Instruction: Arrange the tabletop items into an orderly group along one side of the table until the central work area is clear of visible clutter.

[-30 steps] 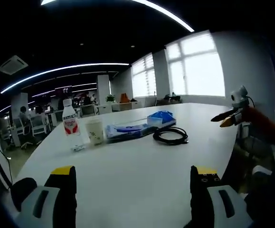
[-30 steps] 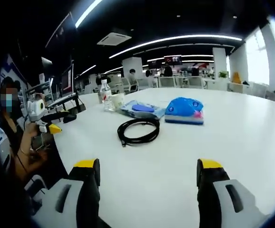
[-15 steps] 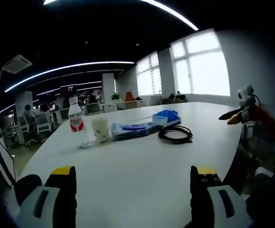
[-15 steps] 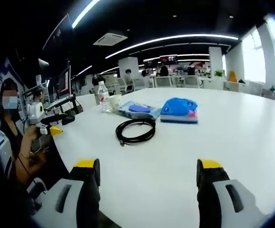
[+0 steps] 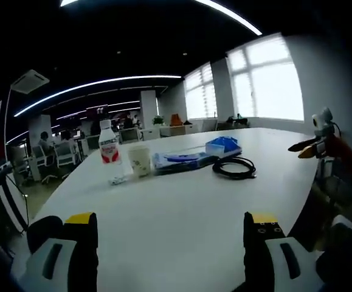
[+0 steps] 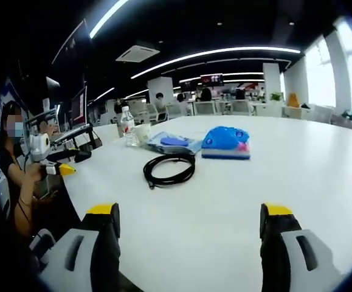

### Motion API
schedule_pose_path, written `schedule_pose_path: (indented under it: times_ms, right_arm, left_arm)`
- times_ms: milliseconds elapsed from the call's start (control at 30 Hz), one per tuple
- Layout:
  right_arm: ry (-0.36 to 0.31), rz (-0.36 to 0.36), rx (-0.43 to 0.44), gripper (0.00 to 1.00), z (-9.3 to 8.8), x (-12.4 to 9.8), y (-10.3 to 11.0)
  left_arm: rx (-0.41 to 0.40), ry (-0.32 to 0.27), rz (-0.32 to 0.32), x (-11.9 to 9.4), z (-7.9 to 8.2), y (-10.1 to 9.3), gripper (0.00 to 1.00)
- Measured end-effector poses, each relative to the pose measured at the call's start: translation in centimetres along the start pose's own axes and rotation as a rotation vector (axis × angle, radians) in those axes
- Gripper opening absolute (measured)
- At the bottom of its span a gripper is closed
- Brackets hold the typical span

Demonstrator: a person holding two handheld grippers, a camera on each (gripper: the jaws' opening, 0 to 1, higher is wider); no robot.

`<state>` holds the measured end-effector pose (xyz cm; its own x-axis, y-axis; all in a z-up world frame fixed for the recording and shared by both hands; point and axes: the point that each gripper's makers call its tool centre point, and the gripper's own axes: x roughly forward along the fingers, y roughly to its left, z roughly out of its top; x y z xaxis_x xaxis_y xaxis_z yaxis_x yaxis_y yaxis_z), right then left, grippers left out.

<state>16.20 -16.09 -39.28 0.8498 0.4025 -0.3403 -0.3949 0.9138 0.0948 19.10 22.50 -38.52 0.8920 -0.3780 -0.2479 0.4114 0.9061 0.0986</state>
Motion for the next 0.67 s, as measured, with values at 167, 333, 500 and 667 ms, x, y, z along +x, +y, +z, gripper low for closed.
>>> schedule_pose_path:
  times_ms: [167, 333, 500, 667]
  right_arm:
    - [-0.007, 0.012, -0.011, 1.00, 0.25, 0.09, 0.26]
    - [-0.004, 0.003, 0.002, 1.00, 0.02, 0.22, -0.08]
    - [-0.020, -0.031, -0.046, 1.00, 0.18, 0.22, -0.55]
    - [-0.015, -0.029, -0.049, 0.99, 0.03, 0.36, -0.51]
  left_arm:
    - [-0.001, 0.003, 0.011, -0.07, -0.07, -0.03, 1.00]
    - [0.003, 0.018, 0.018, -0.05, -0.46, -0.06, 1.00]
    - [-0.001, 0.020, 0.030, -0.01, -0.53, 0.21, 1.00]
    - [0.002, 0.026, 0.032, 0.01, -0.66, 0.30, 1.00]
